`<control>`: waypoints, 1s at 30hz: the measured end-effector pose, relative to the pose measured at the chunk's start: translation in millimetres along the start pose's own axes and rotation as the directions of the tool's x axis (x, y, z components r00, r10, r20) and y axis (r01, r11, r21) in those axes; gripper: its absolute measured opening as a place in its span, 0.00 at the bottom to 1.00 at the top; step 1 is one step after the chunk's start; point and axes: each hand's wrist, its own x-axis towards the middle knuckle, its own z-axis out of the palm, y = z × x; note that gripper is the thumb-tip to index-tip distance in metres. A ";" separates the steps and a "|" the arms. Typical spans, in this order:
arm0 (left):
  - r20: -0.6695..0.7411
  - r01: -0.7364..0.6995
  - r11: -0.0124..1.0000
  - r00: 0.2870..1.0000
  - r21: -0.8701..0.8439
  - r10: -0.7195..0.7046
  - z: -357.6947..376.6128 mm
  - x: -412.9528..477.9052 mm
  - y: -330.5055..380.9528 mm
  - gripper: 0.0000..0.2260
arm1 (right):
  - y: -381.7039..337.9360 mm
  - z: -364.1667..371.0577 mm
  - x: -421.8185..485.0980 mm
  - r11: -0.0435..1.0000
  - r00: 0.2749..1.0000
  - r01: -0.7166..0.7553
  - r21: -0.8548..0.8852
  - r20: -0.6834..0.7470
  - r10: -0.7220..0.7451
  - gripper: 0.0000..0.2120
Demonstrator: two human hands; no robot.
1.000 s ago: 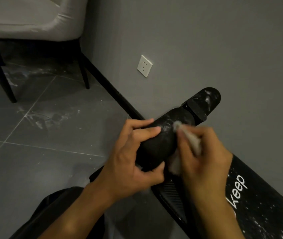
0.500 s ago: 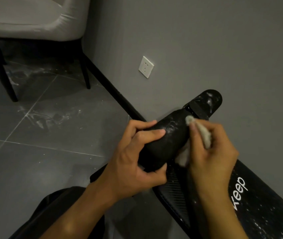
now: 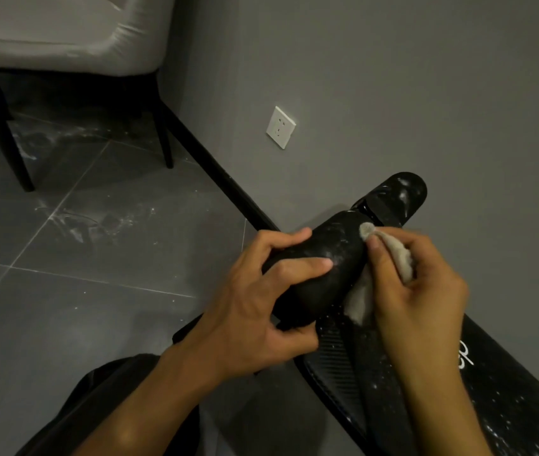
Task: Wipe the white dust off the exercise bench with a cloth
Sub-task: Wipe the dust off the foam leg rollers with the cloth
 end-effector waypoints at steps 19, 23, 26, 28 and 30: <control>-0.032 -0.010 0.997 0.999 -0.083 0.007 0.7 0.0 -1.6 0.31 | -11.8 10.2 -41.1 0.948 0.940 0.313 0.059 0.120 -0.318 0.05; -0.049 0.015 0.997 0.999 -0.077 -0.019 1.9 0.6 0.5 0.28 | -1.0 7.5 -12.1 0.973 0.973 0.230 -0.034 0.039 -0.228 0.03; -0.051 0.023 0.998 0.998 -0.052 -0.026 1.9 -1.0 1.2 0.29 | 1.7 5.0 1.1 0.992 0.993 0.119 -0.047 -0.012 -0.120 0.03; -0.048 0.026 0.998 0.998 -0.056 -0.029 1.8 -1.9 1.8 0.29 | -2.8 4.7 -10.0 0.989 0.990 0.143 -0.027 0.022 -0.142 0.04; -0.049 0.021 0.997 0.998 -0.068 -0.025 1.7 -2.2 1.3 0.29 | -8.7 4.9 -28.4 0.977 0.974 0.211 0.010 0.082 -0.211 0.05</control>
